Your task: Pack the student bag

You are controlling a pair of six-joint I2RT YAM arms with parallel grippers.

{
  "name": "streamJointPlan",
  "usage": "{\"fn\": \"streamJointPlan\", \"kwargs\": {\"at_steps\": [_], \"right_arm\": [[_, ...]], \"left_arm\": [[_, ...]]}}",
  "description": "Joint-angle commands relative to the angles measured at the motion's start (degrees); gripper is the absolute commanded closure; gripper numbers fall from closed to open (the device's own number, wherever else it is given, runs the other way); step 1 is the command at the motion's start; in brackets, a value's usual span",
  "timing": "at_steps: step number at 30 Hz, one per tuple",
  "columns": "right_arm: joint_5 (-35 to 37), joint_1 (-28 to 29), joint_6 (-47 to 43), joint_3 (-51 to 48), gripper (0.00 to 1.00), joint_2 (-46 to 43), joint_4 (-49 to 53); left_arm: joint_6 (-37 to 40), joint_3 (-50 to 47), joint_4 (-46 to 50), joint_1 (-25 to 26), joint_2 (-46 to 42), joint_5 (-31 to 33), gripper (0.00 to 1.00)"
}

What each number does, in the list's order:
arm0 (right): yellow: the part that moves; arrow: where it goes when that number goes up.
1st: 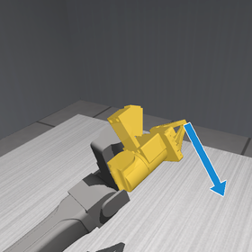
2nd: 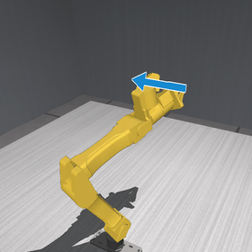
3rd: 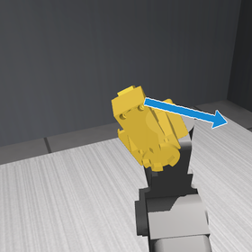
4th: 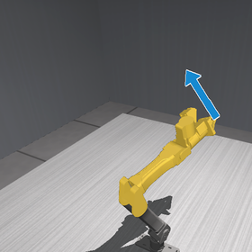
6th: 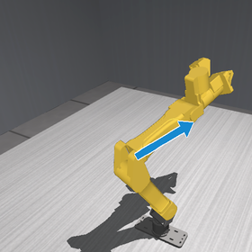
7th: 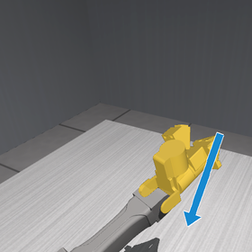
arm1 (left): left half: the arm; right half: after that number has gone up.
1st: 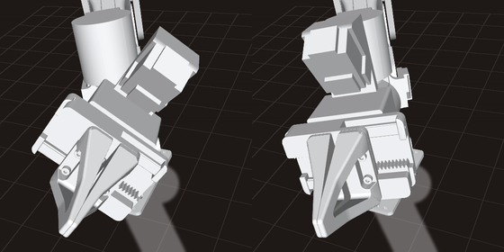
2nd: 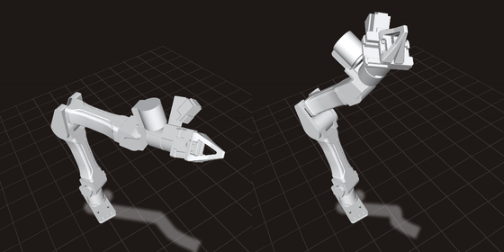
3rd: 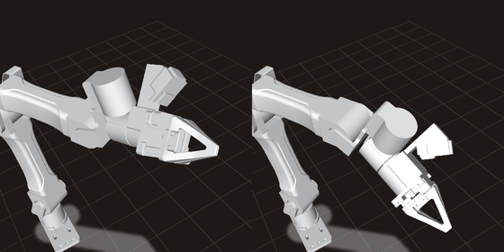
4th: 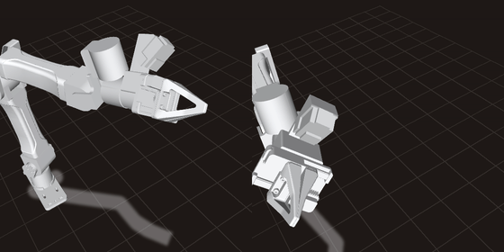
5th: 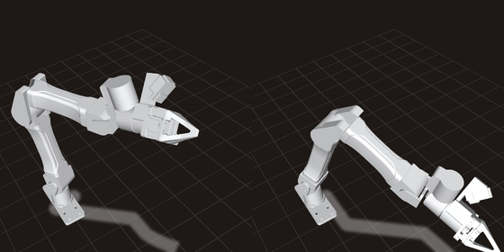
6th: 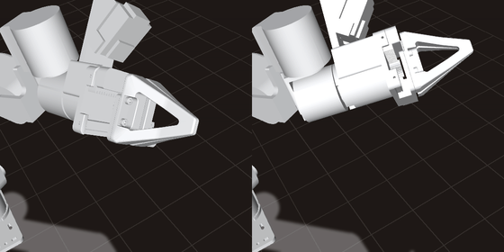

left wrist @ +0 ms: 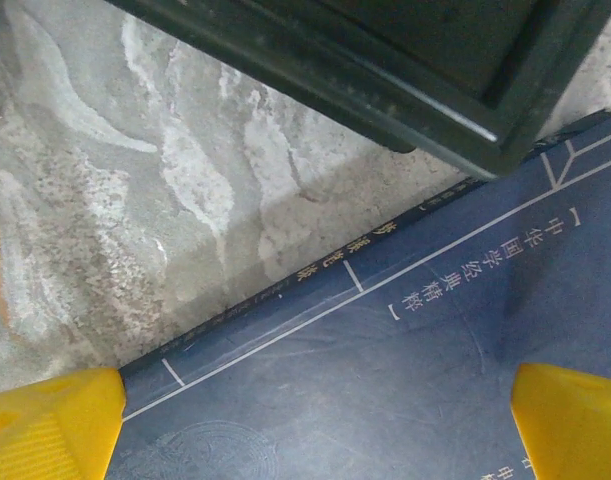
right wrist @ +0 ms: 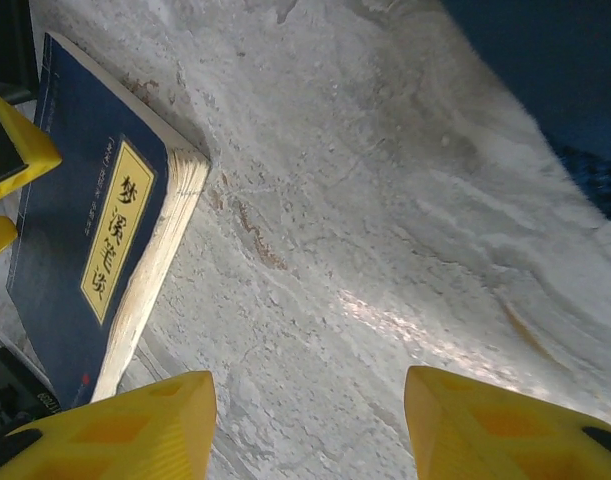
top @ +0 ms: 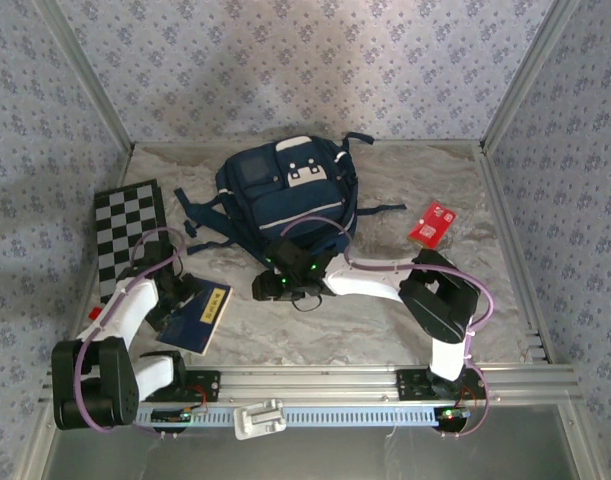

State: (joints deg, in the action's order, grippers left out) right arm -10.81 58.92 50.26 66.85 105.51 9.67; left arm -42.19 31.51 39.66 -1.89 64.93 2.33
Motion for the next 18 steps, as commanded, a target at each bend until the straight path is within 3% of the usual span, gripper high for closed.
{"fn": "streamJointPlan", "kwargs": {"at_steps": [1,12,18], "right_arm": [[-1.4,1.0,2.57,0.98,0.46,2.85,-1.32],[-3.07,2.25,4.14,9.15,0.46,10.68,-1.55],[-2.56,1.76,3.47,14.58,0.46,14.85,-0.87]], "left_arm": [[-1.83,-1.73,-0.37,-0.33,-0.66,-3.89,0.02],[-7.91,-5.82,0.0,3.14,-9.02,-9.23,0.02],[-11.32,-5.89,-0.23,7.6,-10.06,-10.61,0.02]]}}
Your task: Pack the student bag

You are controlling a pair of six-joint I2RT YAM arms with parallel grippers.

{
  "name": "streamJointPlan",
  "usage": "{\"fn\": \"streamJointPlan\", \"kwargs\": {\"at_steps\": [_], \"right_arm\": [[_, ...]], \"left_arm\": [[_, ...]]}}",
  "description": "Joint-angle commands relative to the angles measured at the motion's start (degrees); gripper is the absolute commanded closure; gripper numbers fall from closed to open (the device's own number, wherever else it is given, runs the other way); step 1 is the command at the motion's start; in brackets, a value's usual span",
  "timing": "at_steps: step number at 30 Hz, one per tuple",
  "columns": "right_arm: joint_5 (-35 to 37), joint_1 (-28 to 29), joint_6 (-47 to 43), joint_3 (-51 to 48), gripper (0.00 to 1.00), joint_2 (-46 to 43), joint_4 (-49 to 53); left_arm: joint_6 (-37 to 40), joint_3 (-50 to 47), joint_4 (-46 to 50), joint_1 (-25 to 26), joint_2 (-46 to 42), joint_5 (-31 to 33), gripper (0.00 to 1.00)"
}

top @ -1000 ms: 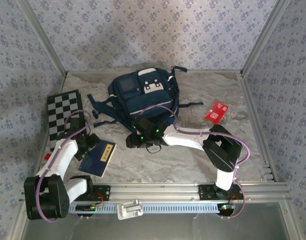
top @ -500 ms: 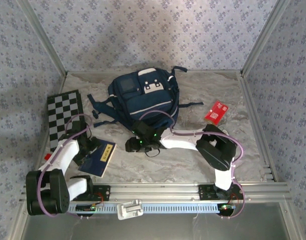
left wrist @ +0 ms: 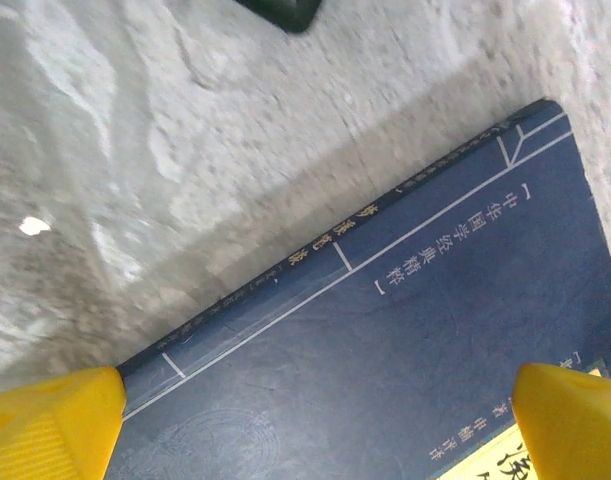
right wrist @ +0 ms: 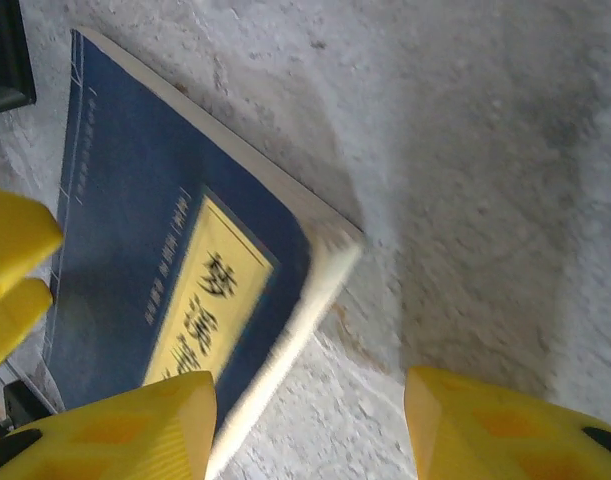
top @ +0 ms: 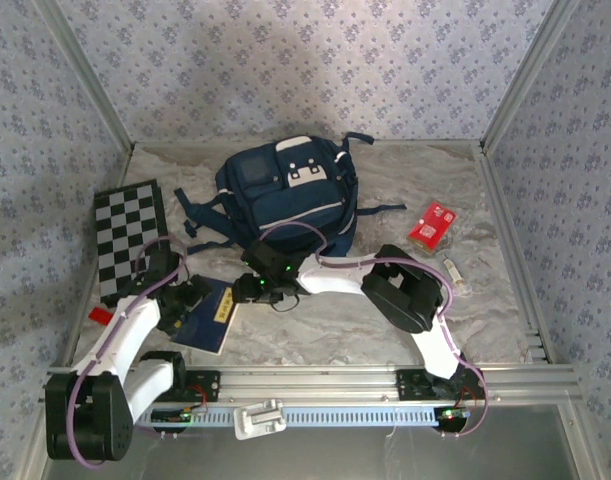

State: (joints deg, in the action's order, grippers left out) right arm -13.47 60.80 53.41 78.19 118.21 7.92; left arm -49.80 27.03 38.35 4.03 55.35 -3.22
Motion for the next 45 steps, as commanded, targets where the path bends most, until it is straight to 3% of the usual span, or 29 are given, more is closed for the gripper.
{"fn": "streamJointPlan", "kwargs": {"at_steps": [1,6,9,12,18,22,25,30,36,42,45], "right_arm": [[0.2,-0.4,0.0,4.45,0.46,2.92,1.36],[0.37,-2.67,-1.6,8.95,0.46,5.75,3.35],[0.58,-4.16,-3.38,10.33,0.46,5.8,5.13],[-0.15,-4.9,-4.76,10.98,0.46,5.31,7.63],[-1.42,-4.64,-4.53,7.07,0.46,1.1,9.91],[-2.1,-2.7,-3.06,5.05,0.46,-0.65,10.61],[-2.26,-0.94,-1.99,4.8,0.46,-0.87,10.84],[-2.42,0.44,0.8,3.65,0.46,-0.17,7.9],[-2.52,-0.56,0.51,4.96,0.48,1.94,6.37],[-1.35,-3.58,-3.68,11.79,0.49,5.33,11.99],[-0.51,-5.04,-4.91,12.91,0.49,4.78,14.17]], "left_arm": [[-4.64,-1.5,0.89,2.58,-0.74,-5.42,0.02],[-9.26,-0.93,-0.52,7.99,-2.31,-6.79,0.02],[-9.38,0.04,-0.62,8.67,-3.04,-6.9,0.02],[-5.48,2.55,4.38,6.95,-3.43,-4.04,0.02],[2.52,3.2,8.43,-2.14,-5.17,-5.81,0.02],[2.06,2.66,8.22,-2.17,-4.28,-3.6,0.03],[0.86,1.53,7.26,-1.97,-3.32,-5.35,0.02],[-1.2,-0.14,6.09,1.39,-3.26,-4.02,0.02],[-4.95,-0.93,1.58,7.08,-0.52,-7.43,0.04],[-12.34,-1.57,-3.06,15.03,-2.54,-8.81,0.08],[-13.55,-1.87,-3.98,16.02,-4.4,-8.58,0.1]]}}
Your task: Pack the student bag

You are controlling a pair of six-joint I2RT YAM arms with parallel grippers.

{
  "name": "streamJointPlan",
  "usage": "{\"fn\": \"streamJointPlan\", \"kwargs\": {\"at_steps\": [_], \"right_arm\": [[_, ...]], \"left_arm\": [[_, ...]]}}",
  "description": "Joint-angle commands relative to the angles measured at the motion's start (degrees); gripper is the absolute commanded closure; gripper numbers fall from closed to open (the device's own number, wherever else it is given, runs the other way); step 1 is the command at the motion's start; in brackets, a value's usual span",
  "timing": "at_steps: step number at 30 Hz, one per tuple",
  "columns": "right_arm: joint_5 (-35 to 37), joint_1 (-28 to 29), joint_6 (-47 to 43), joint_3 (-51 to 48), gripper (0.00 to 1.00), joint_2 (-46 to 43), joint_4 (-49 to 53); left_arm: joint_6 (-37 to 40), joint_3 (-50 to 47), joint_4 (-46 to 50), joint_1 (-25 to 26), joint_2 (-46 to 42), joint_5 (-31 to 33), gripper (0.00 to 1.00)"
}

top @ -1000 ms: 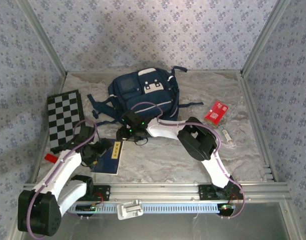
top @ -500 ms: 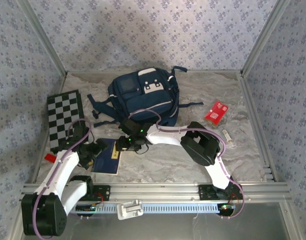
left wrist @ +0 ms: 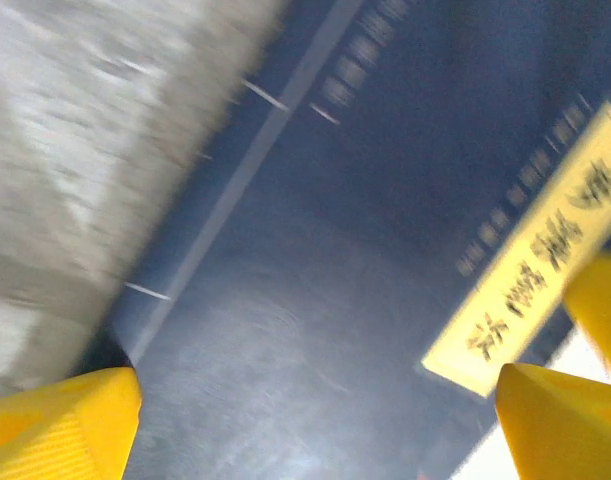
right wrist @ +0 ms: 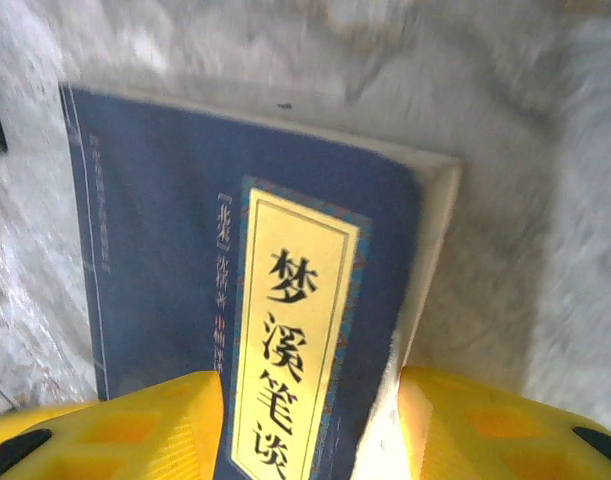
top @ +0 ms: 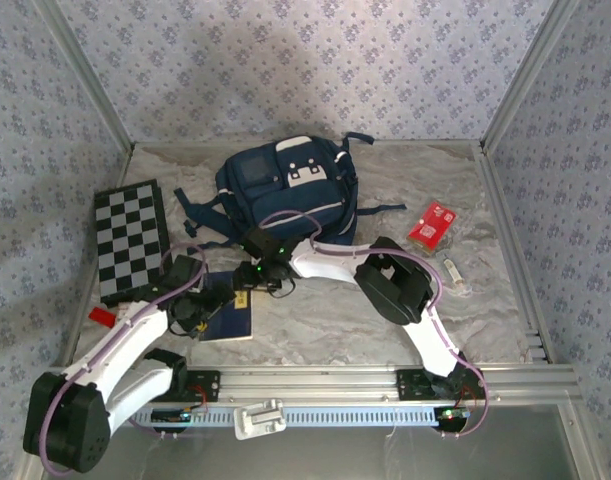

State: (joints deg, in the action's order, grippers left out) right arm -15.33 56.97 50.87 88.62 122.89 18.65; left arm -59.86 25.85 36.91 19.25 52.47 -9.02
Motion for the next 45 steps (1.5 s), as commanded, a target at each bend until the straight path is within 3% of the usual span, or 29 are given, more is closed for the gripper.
{"fn": "streamJointPlan", "kwargs": {"at_steps": [1,9,18,25,45], "right_arm": [[1.14,-1.42,-2.73,2.47,0.49,-0.39,3.94],[-0.02,1.82,-0.69,-1.43,0.47,-2.63,7.01],[-0.36,5.11,2.77,-0.67,0.49,-0.18,4.75],[0.58,5.52,1.35,2.45,0.53,-0.75,6.74],[-2.26,4.65,-0.96,3.07,0.69,-4.77,6.12]], "left_arm": [[-2.62,-0.27,-1.12,0.57,-1.7,-1.46,0.11],[3.1,-1.17,2.49,-5.06,-1.86,-0.03,0.15],[4.49,-2.42,-0.97,-5.01,-1.81,-3.61,0.24],[4.43,-3.11,0.62,-5.0,-1.66,-0.3,0.3],[3.77,-4.34,1.34,-5.08,-2.81,1.35,0.33]]}}
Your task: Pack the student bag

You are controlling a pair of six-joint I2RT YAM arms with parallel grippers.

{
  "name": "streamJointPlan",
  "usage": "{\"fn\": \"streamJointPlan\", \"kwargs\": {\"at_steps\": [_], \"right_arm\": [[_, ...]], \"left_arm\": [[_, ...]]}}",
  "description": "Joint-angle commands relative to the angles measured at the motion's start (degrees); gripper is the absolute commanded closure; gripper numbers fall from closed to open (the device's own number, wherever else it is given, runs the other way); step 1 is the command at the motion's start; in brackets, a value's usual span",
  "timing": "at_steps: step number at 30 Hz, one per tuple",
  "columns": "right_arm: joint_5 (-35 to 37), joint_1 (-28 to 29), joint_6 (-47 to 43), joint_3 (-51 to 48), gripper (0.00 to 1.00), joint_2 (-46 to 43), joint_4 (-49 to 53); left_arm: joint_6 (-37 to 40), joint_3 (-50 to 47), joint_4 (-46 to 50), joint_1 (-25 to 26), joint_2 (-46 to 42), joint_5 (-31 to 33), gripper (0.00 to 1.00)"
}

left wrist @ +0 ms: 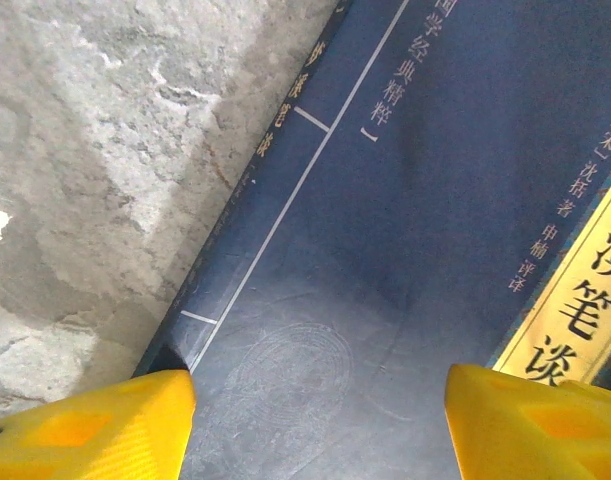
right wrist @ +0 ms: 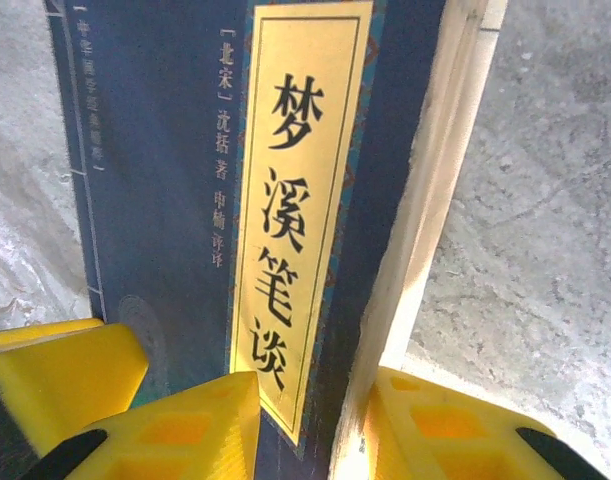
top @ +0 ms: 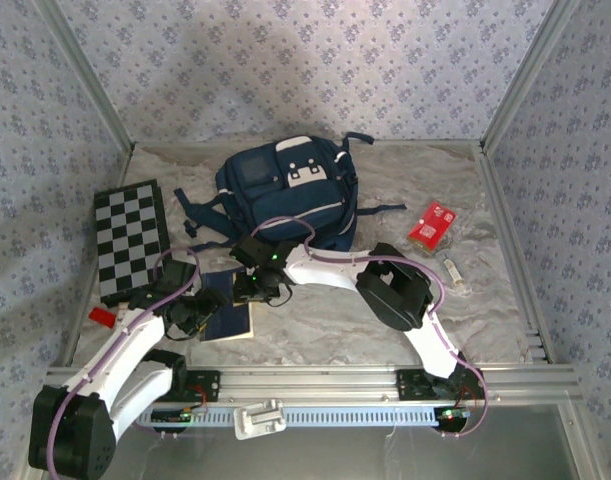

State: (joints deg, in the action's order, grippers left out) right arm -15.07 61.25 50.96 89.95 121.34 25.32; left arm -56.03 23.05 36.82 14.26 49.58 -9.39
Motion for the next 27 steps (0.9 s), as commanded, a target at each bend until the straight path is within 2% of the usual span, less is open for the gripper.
{"fn": "streamJointPlan", "kwargs": {"at_steps": [1,20,27], "right_arm": [[-2.59,0.41,-1.02,1.72,0.71,-3.21,-0.8],[-1.16,-0.08,-0.16,-1.18,1.0,-4.92,-3.58],[-0.83,-0.54,-0.59,-2.26,1.0,-7.98,-4.37]], "left_arm": [[-0.04,-1.55,1.5,-0.02,0.09,1.63,0.33],[0.13,0.97,4.3,-0.07,-1.73,2.28,0.32],[1.21,6.14,7.97,-1.25,-3.3,3.29,0.3]]}}
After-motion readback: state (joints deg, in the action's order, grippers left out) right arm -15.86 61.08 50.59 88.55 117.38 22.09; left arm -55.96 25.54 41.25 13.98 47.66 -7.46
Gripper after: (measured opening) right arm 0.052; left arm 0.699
